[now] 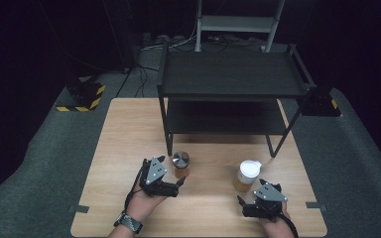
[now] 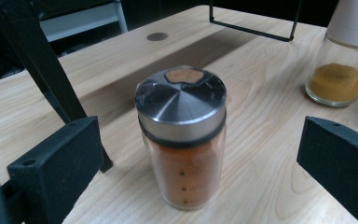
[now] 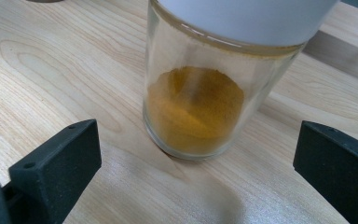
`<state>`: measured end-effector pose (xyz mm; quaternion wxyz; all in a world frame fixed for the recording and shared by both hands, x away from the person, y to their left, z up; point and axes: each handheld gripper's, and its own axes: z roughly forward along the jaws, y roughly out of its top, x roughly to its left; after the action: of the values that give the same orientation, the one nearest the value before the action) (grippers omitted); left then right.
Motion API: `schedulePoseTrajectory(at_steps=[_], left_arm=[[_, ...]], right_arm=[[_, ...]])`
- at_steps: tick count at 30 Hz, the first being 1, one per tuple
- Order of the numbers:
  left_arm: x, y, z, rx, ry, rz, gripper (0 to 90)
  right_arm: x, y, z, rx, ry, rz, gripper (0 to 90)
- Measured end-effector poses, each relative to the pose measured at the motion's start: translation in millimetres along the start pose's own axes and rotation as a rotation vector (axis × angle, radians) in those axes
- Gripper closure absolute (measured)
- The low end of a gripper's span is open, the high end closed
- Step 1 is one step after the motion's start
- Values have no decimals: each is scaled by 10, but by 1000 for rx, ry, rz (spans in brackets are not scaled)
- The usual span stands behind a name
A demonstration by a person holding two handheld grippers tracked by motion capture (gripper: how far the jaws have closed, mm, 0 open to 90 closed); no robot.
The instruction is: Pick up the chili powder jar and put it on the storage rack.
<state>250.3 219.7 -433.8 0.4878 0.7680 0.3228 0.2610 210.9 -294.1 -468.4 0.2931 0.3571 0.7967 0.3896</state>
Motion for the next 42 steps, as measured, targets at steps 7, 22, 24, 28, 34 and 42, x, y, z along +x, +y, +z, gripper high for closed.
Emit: schedulePoseTrajectory(at_steps=[7,22,24,28,34,42], left_arm=[[74,9,116,-16,-7,-26,5],[171,3,257,-18,-5,-54,59],[215,-38,284,-36,-24,-75,93],[219,-51,311,-39,-34,-65,136],[216,-83,362,-47,-44,-69,211],[231,-117,387,-52,-62,-64,343]], right_arm=[[1,-3,-2,-2,-1,0,0],[0,-5,-3,-3,0,1,0],[-1,-7,-3,-4,0,1,0],[-2,-8,-4,-5,0,1,0],[-5,-8,-4,-5,2,2,0],[-10,-9,-4,-4,3,2,0]])
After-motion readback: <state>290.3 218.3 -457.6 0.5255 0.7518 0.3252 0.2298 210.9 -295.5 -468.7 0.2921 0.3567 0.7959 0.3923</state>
